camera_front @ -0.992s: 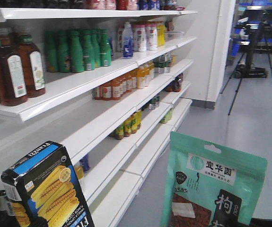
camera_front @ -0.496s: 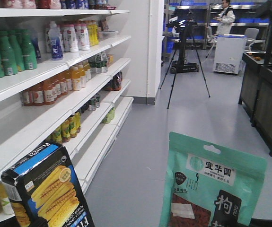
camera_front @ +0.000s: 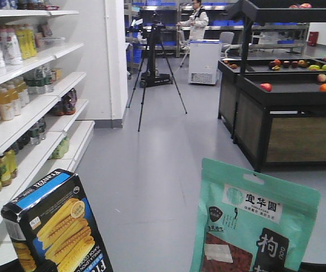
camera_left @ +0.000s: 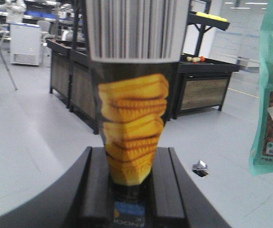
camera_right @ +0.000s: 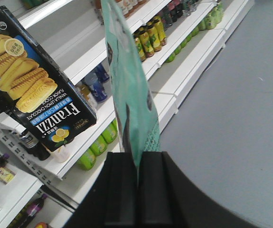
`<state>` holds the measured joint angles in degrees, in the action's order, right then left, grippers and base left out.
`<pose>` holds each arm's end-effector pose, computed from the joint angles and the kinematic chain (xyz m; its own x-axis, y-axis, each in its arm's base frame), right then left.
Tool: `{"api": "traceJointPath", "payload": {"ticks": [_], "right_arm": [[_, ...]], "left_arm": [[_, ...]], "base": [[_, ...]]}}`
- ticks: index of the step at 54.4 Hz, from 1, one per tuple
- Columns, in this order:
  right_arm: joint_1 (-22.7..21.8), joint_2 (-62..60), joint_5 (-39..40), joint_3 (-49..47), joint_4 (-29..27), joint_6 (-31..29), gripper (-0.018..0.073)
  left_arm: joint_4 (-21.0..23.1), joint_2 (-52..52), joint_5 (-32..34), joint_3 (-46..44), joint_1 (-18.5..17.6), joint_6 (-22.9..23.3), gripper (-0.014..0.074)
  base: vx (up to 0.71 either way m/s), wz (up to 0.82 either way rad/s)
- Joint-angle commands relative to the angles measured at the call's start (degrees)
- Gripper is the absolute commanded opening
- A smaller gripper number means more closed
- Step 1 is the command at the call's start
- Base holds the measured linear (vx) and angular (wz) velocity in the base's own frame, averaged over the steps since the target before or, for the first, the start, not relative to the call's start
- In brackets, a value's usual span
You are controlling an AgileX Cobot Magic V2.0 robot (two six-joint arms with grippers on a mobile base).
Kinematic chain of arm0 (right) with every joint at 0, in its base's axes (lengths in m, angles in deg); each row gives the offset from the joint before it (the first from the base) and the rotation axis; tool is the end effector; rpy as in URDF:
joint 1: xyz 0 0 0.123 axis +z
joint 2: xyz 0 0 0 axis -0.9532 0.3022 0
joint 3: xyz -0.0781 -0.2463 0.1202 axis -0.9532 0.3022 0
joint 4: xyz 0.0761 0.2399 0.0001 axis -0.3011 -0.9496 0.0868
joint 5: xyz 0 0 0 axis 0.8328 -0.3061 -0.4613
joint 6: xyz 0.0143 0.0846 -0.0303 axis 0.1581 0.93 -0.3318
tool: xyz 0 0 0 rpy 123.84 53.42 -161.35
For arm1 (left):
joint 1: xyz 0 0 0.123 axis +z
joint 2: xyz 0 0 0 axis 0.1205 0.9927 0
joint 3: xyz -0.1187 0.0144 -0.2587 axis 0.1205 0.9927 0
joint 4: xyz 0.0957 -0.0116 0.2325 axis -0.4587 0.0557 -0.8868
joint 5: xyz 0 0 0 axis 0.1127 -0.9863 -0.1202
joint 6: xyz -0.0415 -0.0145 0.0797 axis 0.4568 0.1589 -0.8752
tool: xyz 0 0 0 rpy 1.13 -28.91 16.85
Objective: Pick snacks and fruit into basket
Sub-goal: 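Drive the base away from the shelf holding both items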
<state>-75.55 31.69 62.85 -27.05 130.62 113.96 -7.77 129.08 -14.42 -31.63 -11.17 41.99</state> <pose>0.1568 0.0557 0.3156 -0.4689 0.1212 -0.8749 -0.5526 0.7325 0.3976 0.1645 -0.0779 0.2580 -0.0592 -0.1898 -0.9800 0.5390 0.8203 -0.1914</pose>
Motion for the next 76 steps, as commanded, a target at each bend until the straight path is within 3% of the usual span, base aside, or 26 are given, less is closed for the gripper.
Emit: {"api": "traceJointPath", "payload": {"ticks": [1, 46, 76], "right_arm": [[-0.1, -0.6, -0.6, -1.7, -1.0, -0.7, -0.0009], [-0.1, -0.6, -0.7, -1.7, -1.0, -0.7, -0.0009], [-0.1, -0.6, -1.1, -1.7, -1.0, -0.7, -0.0009]], "left_arm": [[1.5, -0.9, 5.5, -1.4, -0.2, -0.1, 0.0000], [1.5, -0.9, 5.5, -1.4, -0.2, -0.1, 0.0000], [1.5, -0.9, 5.5, -1.4, -0.2, -0.1, 0.0000]], "base": [[0.24, -0.42], [0.36, -0.39], [0.48, -0.60]]}}
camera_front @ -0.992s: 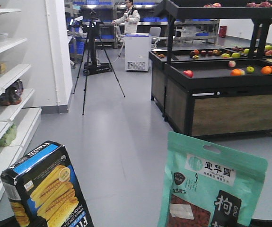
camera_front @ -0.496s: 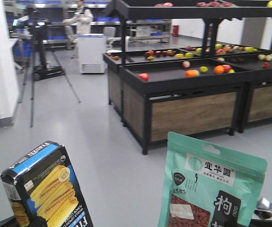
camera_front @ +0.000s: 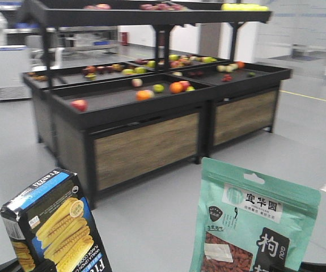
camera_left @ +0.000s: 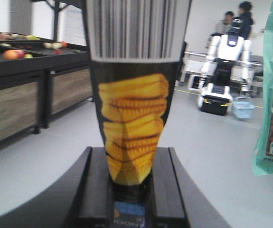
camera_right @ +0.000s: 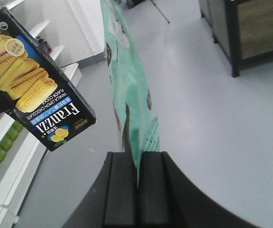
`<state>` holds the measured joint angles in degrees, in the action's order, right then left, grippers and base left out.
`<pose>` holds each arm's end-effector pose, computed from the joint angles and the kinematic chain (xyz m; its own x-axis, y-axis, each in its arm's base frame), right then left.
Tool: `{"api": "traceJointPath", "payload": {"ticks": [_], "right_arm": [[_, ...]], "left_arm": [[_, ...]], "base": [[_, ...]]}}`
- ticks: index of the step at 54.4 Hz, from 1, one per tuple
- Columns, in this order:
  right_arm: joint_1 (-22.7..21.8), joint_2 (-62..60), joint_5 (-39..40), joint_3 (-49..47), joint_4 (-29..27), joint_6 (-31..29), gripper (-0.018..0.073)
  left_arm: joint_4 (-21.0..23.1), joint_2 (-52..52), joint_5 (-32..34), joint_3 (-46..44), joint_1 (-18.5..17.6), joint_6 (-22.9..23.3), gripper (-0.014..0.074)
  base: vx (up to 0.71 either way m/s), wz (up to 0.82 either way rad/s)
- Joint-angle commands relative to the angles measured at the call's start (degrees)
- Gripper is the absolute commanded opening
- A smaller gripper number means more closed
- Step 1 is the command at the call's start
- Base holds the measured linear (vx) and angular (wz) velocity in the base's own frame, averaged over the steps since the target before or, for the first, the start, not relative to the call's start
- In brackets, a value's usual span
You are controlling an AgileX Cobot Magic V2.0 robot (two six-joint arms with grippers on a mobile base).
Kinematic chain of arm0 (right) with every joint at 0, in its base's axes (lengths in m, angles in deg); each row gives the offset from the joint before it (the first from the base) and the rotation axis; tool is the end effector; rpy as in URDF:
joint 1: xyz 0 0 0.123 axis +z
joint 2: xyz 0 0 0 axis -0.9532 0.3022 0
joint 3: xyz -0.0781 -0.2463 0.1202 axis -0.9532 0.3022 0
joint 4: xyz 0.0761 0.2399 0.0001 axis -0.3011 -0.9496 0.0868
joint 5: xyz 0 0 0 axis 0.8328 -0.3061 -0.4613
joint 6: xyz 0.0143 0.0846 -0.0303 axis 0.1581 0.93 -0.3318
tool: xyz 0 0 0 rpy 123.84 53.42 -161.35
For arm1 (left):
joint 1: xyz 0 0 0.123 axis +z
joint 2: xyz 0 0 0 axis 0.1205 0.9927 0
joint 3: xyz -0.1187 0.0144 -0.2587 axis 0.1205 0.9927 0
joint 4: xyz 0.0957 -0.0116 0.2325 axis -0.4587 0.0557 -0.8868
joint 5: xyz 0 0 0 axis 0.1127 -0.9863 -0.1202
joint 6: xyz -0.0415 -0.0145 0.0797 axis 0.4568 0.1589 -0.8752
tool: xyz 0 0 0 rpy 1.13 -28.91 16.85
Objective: Pick snacks and fruit into basket
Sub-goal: 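Drive the base away from the shelf holding both items, then drive toward the other robot holding the light-blue basket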
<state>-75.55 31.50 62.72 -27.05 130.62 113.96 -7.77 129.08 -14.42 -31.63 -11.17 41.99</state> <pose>0.1563 0.0556 0.3161 -0.4653 0.1217 -0.8768 -0.5525 0.7339 0.3951 0.1645 -0.0779 0.2580 -0.0592 -0.1898 -0.9800 0.5390 0.8203 -0.1914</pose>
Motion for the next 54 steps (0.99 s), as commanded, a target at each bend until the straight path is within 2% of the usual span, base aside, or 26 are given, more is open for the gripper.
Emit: {"api": "traceJointPath", "payload": {"ticks": [1, 54], "right_arm": [[-0.1, -0.5, -1.0, -1.7, -1.0, -0.7, -0.0009], [-0.1, -0.5, -0.8, -1.7, -1.0, -0.7, -0.0009]], "left_arm": [[1.5, -0.9, 5.5, -1.4, -0.2, -0.1, 0.0000], [1.5, -0.9, 5.5, -1.4, -0.2, -0.1, 0.0000]], "base": [[0.48, -0.71], [0.49, -0.69]]}}
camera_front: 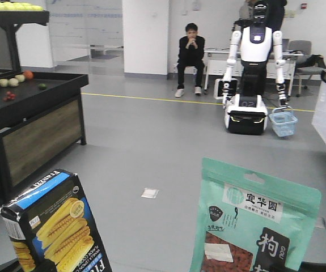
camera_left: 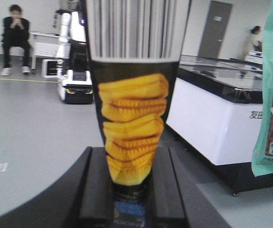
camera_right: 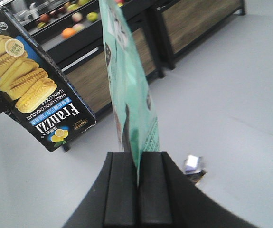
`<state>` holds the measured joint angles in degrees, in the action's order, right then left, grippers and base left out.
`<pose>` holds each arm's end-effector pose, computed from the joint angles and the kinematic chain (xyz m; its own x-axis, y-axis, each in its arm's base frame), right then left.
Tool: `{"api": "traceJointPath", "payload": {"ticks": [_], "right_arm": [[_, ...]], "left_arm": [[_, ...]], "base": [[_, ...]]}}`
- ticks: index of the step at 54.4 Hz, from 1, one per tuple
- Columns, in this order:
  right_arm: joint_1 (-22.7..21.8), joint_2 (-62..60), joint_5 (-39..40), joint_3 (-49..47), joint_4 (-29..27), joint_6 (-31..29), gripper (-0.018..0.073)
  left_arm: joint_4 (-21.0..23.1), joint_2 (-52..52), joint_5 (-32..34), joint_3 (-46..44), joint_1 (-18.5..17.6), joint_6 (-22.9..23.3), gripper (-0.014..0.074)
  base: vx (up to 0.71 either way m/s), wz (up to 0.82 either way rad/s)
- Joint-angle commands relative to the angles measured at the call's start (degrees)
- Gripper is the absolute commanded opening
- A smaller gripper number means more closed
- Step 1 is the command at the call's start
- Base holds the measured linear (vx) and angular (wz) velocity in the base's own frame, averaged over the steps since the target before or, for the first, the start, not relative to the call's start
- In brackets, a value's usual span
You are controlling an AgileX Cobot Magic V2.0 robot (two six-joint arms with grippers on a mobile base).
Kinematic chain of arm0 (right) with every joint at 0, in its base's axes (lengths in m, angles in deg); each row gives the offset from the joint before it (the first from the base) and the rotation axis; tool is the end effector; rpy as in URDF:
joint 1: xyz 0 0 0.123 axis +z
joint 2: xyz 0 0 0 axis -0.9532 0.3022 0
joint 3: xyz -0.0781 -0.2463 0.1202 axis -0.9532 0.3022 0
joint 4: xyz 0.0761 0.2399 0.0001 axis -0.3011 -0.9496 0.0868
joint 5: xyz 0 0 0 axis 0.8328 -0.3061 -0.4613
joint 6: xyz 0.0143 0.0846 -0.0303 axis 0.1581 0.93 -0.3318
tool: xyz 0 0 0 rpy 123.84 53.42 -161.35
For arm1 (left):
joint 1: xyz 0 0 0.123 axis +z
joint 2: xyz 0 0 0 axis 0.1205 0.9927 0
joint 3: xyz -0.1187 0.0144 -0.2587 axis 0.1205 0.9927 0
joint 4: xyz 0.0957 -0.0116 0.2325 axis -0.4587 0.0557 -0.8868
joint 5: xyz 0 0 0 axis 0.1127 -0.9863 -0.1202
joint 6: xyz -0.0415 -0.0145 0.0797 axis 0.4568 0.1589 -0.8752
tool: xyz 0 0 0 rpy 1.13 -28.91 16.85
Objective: Pick snacks and fruit into basket
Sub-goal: 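Drive toward the other robot holding the light-blue basket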
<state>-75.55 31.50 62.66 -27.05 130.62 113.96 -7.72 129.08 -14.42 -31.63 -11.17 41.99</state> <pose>0.1564 0.0555 0.3161 -0.4650 0.1220 -0.8769 -0.5519 0.7345 0.3948 0.1645 -0.0778 0.2580 -0.0593 -0.1905 -0.9799 0.5385 0.8204 -0.1921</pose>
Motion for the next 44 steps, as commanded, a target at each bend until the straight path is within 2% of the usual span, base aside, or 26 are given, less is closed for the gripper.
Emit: {"api": "traceJointPath", "payload": {"ticks": [1, 22, 44], "right_arm": [[-0.1, -0.5, -0.7, -1.7, -1.0, -0.7, -0.0009], [-0.1, -0.5, -0.7, -1.7, -1.0, -0.7, -0.0009], [-0.1, -0.5, -0.7, -1.7, -1.0, -0.7, -0.0009]], "left_arm": [[1.4, -0.9, 5.5, -1.4, -0.2, -0.1, 0.0000], [1.4, -0.9, 5.5, -1.4, -0.2, -0.1, 0.0000], [1.4, -0.9, 5.5, -1.4, -0.2, -0.1, 0.0000]], "base": [[0.53, -0.56], [0.55, -0.45], [0.59, -0.20]]}}
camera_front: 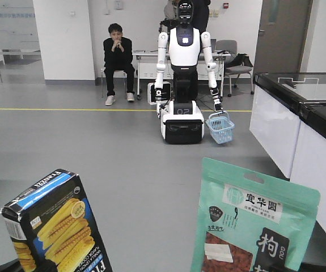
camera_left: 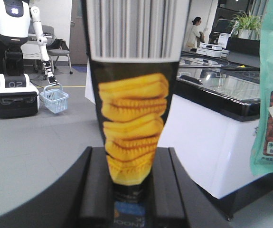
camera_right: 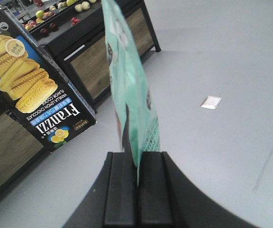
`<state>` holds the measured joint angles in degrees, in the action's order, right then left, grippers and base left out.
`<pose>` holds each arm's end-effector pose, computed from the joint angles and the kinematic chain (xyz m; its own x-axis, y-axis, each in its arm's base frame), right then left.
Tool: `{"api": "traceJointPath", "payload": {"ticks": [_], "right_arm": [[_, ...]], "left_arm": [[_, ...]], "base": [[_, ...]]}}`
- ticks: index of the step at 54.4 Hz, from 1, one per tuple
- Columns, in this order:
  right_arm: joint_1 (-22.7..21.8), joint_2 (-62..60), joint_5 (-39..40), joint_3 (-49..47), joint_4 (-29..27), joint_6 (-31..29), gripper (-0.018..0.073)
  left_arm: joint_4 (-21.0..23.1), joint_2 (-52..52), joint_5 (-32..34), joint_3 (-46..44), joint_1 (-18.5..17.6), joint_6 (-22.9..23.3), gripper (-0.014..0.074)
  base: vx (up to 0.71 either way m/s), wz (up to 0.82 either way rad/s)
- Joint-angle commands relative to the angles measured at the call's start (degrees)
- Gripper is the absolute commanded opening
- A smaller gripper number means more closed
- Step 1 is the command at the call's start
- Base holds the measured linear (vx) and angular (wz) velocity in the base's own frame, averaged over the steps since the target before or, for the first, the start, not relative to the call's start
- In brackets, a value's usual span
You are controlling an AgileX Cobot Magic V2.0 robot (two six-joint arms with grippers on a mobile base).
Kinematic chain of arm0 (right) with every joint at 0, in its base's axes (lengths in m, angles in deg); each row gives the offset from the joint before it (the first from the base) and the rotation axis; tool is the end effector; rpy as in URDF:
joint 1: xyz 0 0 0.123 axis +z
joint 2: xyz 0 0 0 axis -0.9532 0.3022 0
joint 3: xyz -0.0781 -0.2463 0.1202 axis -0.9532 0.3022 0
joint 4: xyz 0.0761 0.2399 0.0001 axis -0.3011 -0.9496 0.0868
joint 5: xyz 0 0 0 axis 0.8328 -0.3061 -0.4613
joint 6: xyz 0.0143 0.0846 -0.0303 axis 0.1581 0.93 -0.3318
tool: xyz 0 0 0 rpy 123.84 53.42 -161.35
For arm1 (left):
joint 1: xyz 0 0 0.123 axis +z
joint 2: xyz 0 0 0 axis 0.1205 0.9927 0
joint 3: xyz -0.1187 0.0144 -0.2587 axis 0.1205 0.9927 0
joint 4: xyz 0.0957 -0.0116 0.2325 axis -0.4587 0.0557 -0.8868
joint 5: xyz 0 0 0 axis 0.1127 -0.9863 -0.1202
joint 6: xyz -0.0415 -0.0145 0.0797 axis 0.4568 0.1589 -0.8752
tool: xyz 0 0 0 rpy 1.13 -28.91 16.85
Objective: Pick snacks and fruit into basket
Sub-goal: 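Drive toward the other robot holding the light-blue basket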
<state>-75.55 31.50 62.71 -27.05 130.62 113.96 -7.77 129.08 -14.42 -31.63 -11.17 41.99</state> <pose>0.1563 0.0555 0.3161 -0.4652 0.1218 -0.8768 -0.5524 0.7340 0.3951 0.1645 -0.0779 0.2580 -0.0592 -0.1898 -0.9800 0.5390 0.8203 -0.1914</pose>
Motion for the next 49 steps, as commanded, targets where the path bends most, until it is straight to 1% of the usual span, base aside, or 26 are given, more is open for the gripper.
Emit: {"api": "traceJointPath", "payload": {"ticks": [1, 49], "right_arm": [[-0.1, -0.5, -0.8, -1.7, -1.0, -0.7, -0.0009], [-0.1, -0.5, -0.7, -1.7, -1.1, -0.7, -0.0009]], "left_arm": [[1.5, -0.9, 5.5, -1.4, -0.2, -0.1, 0.0000], [1.5, -0.9, 5.5, -1.4, -0.2, -0.1, 0.0000]], "base": [[0.61, -0.11], [0.60, -0.13]]}}
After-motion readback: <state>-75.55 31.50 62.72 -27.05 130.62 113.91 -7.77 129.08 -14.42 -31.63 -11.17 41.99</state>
